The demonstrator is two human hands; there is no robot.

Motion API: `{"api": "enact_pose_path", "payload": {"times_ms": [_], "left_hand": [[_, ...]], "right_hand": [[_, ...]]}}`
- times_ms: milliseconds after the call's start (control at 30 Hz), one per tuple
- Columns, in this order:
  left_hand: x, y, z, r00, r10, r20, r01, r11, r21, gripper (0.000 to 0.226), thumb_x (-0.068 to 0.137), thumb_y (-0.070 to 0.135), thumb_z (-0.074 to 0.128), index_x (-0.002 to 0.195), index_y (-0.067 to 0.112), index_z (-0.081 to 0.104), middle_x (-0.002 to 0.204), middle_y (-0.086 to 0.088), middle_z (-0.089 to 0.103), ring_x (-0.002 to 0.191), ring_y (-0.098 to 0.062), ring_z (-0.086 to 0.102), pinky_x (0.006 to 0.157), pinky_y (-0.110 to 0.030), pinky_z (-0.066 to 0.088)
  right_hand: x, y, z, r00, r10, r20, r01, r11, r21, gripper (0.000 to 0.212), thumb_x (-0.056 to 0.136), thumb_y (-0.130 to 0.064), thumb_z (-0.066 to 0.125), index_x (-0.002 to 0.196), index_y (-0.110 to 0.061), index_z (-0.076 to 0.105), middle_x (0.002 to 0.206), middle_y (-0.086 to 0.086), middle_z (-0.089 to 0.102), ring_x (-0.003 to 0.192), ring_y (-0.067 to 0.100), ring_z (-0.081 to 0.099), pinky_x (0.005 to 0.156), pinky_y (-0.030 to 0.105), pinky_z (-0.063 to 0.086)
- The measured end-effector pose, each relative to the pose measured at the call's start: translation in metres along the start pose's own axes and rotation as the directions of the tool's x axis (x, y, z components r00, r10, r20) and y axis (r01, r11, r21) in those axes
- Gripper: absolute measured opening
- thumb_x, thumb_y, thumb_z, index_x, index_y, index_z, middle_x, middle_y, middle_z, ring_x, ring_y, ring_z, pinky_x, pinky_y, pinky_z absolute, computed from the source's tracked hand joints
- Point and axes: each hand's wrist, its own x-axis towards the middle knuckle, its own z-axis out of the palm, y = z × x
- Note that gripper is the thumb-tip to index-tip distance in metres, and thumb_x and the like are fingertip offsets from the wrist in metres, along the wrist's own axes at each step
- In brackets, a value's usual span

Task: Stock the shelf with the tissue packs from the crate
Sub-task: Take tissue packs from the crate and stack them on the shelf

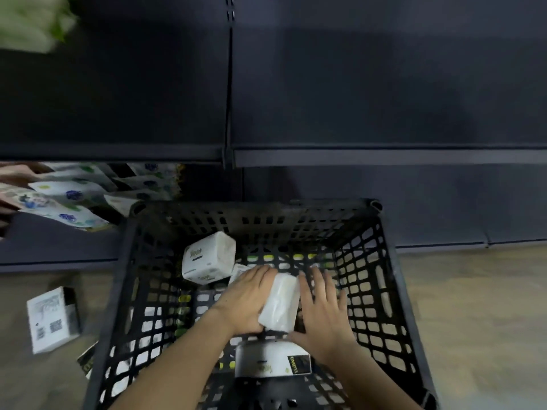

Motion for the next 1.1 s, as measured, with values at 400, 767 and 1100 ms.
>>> {"api": "enact_pose_path", "payload": {"times_ms": [400,767,1100], "left_hand": [[-0.084,0.089,-0.179,0.993,-0.076,-0.087,0.060,0.984,-0.167,0.106,0.061,0.069,0.047,0.145,0.014,0.013,0.147,-0.002,0.024,0.139,-0.013,0.018,0.114,-0.017,0.005],[-0.100,0.178,-0.331,0.887,0.193,-0.420,-0.068,0.954,0.293,0.089,0.046,0.057,0.067,0.120,0.013,0.047,0.111,-0.001,0.055,0.103,-0.019,0.051,0.098,-0.033,0.037],[-0.073,0.228,-0.432,0.742,0.429,-0.515,-0.180,0.867,0.464,0.096,0.047,0.064,0.067,0.124,0.011,0.044,0.109,-0.003,0.050,0.096,-0.022,0.054,0.088,-0.034,0.049]], "right_hand": [[-0.112,-0.008,-0.151,0.995,-0.015,-0.100,0.013,1.000,-0.020,0.111,0.076,-0.054,0.067,0.150,-0.009,-0.003,0.157,0.017,-0.005,0.143,0.039,-0.001,0.113,0.056,0.008],[-0.165,0.009,-0.267,0.909,0.094,-0.406,-0.090,0.996,0.030,0.124,0.001,-0.031,0.084,0.119,-0.007,0.056,0.111,0.017,0.066,0.108,0.038,0.051,0.067,0.054,0.053],[-0.198,0.046,-0.377,0.701,0.156,-0.696,-0.230,0.973,-0.013,0.098,0.020,-0.006,0.085,0.115,-0.002,0.062,0.114,0.022,0.062,0.099,0.041,0.063,0.070,0.054,0.054]]}}
